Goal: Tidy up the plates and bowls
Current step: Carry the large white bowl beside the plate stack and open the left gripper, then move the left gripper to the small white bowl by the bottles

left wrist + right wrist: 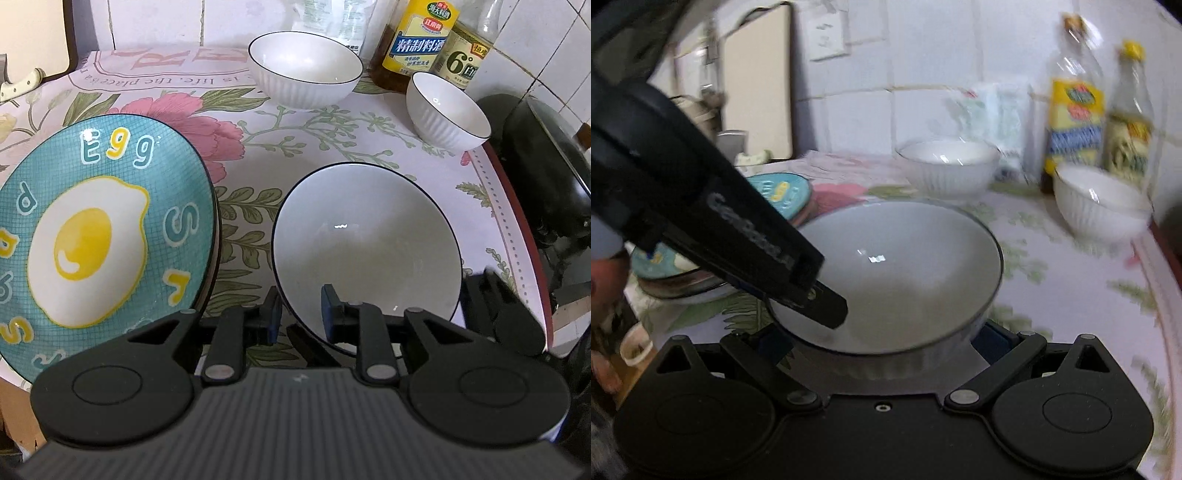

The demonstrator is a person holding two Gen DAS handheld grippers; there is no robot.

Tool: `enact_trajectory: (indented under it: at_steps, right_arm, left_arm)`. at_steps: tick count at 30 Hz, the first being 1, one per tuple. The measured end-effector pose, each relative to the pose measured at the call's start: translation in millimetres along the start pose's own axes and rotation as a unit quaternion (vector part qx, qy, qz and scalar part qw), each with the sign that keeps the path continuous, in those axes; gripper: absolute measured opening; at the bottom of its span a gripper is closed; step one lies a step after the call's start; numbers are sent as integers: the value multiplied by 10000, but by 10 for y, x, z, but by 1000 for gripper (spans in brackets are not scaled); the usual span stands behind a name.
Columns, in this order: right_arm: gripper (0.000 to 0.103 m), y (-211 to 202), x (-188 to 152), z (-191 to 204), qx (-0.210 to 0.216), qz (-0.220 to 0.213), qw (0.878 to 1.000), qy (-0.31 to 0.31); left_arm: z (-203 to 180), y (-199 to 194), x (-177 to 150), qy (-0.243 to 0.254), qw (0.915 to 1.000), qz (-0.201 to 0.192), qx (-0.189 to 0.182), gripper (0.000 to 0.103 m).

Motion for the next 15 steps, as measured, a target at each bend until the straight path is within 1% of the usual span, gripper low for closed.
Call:
enact_trajectory:
  at_steps: [1, 3, 5, 7, 11, 15]
  right_arm:
    - [101, -23, -17, 18, -55, -25, 10000, 56]
    - [101, -84, -53, 56, -21, 38, 9999, 91]
    - [101, -197, -89, 89, 132, 168, 9996, 157]
    - [101, -316, -116, 92, 195, 168, 9993, 267]
    - [101, -613, -132, 51, -44, -49, 9986, 522]
    - [101, -880, -86, -64, -378, -196, 9959, 800]
  left_arm:
    - [-1, -17, 0, 15, 10000, -15, 22, 22]
    - [-28, -51, -1, 183, 9998, -1, 90, 26]
    - [-74, -85, -6, 438, 9988, 56, 203, 37]
    - [-99, -149, -16, 542, 9983, 71, 185, 42]
    - [-129, -305, -25, 587, 9981, 148, 74, 46]
    - [-217, -504, 3, 811, 9963, 284, 9, 47]
Point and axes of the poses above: each gripper's, at about its wrist camera, not at the fingertips, and y roughly the way its jaws point, z to its left, x to its top, the point moved 3 cm from there along y, roughly the way its jaws point, and after that the axes turned 9 degrees about -x, right-handed, at the moved point
